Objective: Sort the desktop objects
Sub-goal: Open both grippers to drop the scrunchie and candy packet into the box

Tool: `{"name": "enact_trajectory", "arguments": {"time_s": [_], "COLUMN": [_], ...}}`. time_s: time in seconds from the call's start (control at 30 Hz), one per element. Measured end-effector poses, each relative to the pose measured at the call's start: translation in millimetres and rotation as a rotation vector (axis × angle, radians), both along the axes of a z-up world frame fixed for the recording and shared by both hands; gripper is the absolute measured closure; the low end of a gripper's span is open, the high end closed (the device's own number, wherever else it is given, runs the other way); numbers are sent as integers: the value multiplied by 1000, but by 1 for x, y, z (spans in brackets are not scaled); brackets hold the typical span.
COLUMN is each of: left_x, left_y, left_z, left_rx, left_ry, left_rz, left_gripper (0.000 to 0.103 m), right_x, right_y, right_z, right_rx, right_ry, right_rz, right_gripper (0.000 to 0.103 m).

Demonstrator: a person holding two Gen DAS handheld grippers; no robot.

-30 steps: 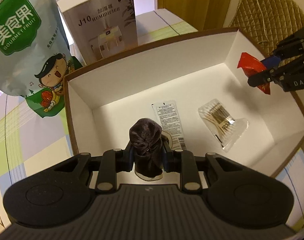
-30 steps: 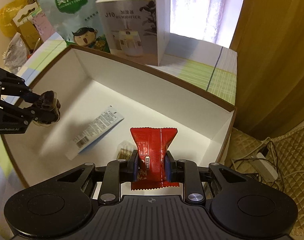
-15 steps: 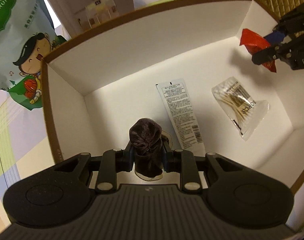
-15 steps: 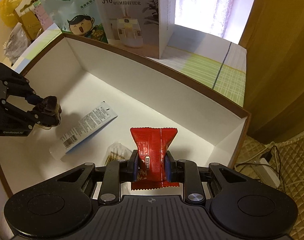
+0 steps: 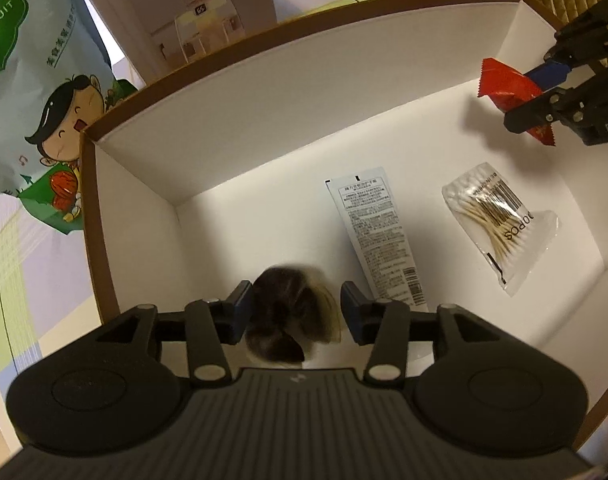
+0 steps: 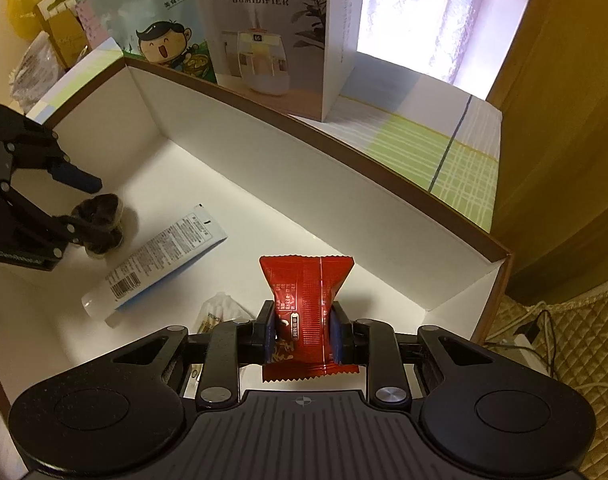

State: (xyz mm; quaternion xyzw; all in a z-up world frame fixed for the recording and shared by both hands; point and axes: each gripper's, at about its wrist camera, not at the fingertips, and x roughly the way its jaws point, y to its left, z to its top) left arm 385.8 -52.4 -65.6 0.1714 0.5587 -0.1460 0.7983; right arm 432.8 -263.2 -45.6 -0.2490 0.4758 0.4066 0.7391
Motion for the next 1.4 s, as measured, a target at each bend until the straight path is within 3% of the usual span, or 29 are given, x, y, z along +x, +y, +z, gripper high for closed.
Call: {"name": "enact_trajectory", "arguments": {"time_s": [0.33,0.4,0.43,0.47,0.5,0.6,1.4], "left_x": [1,2,1,1,0,-1,-23], "left_y": [2,2,2,2,1,1,-1], "left_z": [10,11,11,12,12,12,33], "left_rx": [-20,-26,-30,-32,-32,-30,-37], "left_ry": [-21,-21,-20,-21,-21,-23,-39], "left_rz": [5,6,6,4,3,0,43], "left_gripper": [60,60,60,60,60,59,45], "right_x": [4,2,0,-3,-6,-8,-41], "right_y": [6,6,6,7,8,13,-12], "right_z": [-7,-6,-4,-3,-1,-1,23], "right_rx": [-40,-25,1,22,29,4,10], "right_ry": [-27,-27,-31,-39,-56,-91,-33], "right_rz": [16,30,44,53,58,65,48], "right_gripper": [74,56,37,26,24,24,24]}}
